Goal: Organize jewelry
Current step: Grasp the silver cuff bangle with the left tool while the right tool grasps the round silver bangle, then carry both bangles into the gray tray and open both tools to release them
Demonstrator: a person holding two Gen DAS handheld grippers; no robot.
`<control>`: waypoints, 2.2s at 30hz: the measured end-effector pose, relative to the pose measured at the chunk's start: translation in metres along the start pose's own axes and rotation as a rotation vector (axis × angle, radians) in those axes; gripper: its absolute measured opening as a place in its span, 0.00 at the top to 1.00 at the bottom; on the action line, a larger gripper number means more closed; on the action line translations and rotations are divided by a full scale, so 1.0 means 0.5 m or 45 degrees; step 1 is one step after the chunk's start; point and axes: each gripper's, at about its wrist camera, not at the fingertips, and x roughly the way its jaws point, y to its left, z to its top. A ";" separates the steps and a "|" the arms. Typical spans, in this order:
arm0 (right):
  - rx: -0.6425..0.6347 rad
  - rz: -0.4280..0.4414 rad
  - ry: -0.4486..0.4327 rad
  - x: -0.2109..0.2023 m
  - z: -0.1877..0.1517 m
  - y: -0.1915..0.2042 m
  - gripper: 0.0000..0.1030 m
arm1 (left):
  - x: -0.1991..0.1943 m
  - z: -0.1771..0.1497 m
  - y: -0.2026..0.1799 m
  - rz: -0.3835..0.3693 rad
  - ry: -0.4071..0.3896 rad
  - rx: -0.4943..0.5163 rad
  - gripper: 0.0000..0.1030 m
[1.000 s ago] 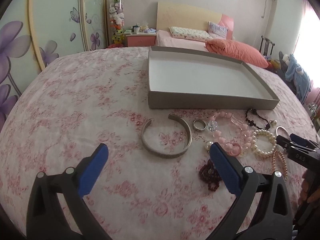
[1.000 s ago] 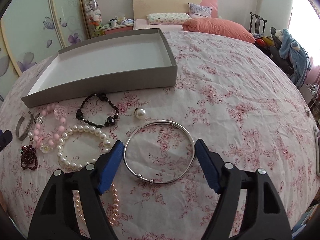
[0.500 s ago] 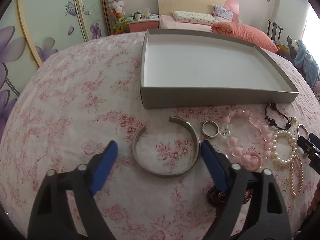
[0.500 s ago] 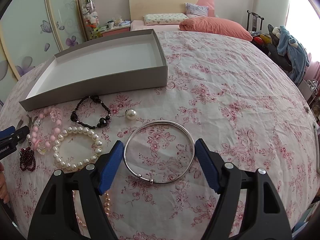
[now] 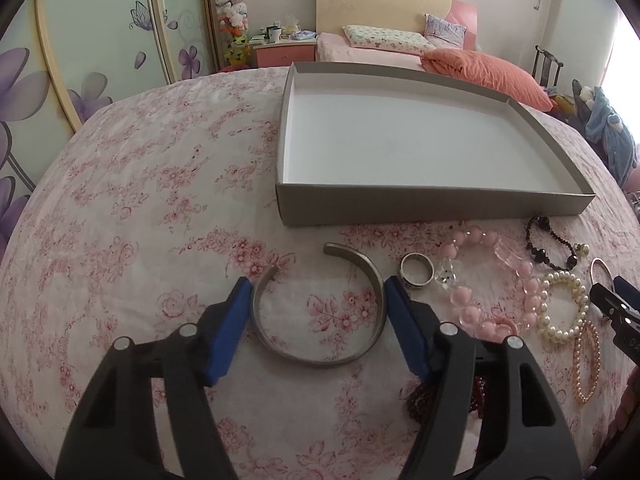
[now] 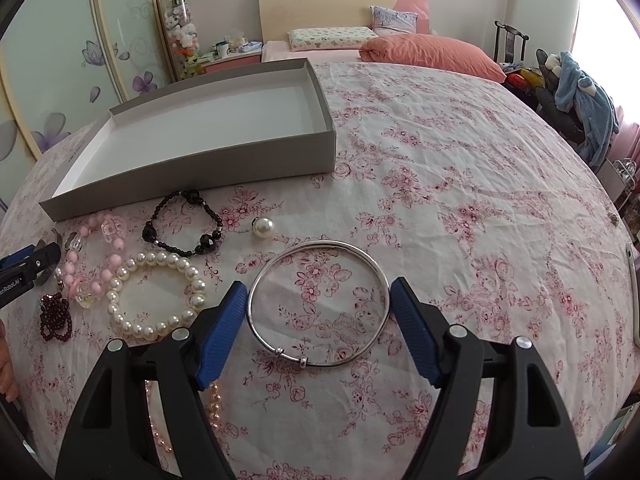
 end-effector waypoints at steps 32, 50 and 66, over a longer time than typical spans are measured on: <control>-0.042 0.129 -0.363 -0.115 0.072 0.042 0.29 | -0.167 0.019 -0.015 -0.005 -0.367 0.034 0.36; -0.106 0.172 -0.635 -0.121 0.203 0.096 0.29 | -0.130 0.145 -0.086 -0.049 -0.494 0.111 0.36; -0.078 0.211 -0.433 0.053 0.297 0.115 0.29 | 0.021 0.236 -0.104 -0.037 -0.371 0.112 0.36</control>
